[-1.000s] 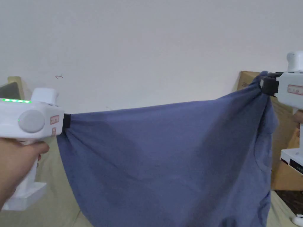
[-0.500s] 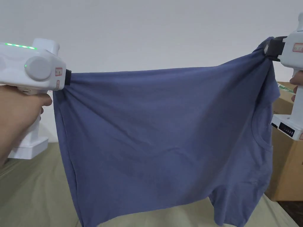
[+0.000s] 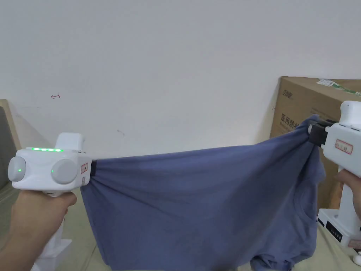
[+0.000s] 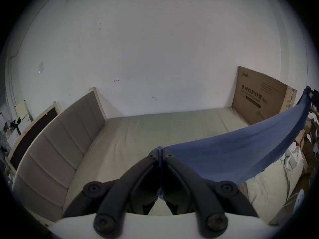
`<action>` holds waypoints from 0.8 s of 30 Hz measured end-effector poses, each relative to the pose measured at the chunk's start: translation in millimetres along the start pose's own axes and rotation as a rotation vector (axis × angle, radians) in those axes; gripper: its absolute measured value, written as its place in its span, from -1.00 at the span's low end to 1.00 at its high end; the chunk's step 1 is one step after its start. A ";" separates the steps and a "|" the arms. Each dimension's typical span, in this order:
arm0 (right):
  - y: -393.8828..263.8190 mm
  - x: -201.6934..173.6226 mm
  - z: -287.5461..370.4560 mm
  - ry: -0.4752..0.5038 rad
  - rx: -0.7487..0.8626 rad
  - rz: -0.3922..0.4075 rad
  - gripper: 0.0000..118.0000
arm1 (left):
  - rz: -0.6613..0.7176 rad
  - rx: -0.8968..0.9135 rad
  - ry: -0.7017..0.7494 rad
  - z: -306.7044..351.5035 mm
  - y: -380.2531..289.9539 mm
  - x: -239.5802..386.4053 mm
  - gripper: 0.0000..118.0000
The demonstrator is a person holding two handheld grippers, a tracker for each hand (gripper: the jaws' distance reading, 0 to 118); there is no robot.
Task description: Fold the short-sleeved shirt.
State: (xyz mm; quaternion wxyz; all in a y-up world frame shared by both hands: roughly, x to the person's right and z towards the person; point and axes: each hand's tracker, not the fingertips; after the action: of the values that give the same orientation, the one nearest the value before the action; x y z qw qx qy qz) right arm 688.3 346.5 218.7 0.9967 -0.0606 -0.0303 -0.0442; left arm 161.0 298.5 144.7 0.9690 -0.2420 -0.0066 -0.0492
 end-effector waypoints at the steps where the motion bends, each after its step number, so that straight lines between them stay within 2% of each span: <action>1: -4.4 1.2 9.9 0.001 -0.003 0.008 -0.91 | -0.001 0.003 -0.006 7.5 -5.4 0.2 -0.98; 8: -57.5 9.1 109.4 0.009 -0.094 0.055 -0.91 | -0.022 -0.003 -0.074 79.9 -69.9 -9.6 -0.98; 9: -71.1 11.1 124.0 0.002 -0.130 0.069 -0.91 | -0.026 -0.013 -0.082 89.9 -87.1 -10.4 -0.98; 13: -144.4 12.8 184.1 -0.011 -0.276 0.030 -0.91 | -0.040 -0.115 -0.102 117.8 -175.4 -12.6 -0.98; 16: -214.8 11.0 209.0 -0.032 -0.427 0.061 -0.91 | -0.007 -0.255 -0.112 120.2 -250.7 -12.0 -0.98; 19: -293.9 17.1 213.1 -0.052 -0.615 0.005 -0.91 | 0.017 -0.404 -0.095 110.1 -321.6 -10.1 -0.98; 22: -341.7 13.8 214.0 -0.109 -0.760 -0.014 -0.91 | -0.004 -0.514 -0.070 98.5 -368.9 -7.0 -0.98; 24: -359.5 15.1 211.6 -0.128 -0.817 -0.068 -0.91 | 0.058 -0.571 -0.074 89.8 -386.4 -10.8 -0.97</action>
State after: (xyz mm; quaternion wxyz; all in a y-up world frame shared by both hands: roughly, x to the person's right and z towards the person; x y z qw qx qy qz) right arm 658.7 15.9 471.8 0.8848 -0.4527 -0.0743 -0.0814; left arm 113.2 2.4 404.6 0.8618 -0.5067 -0.0207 -0.0126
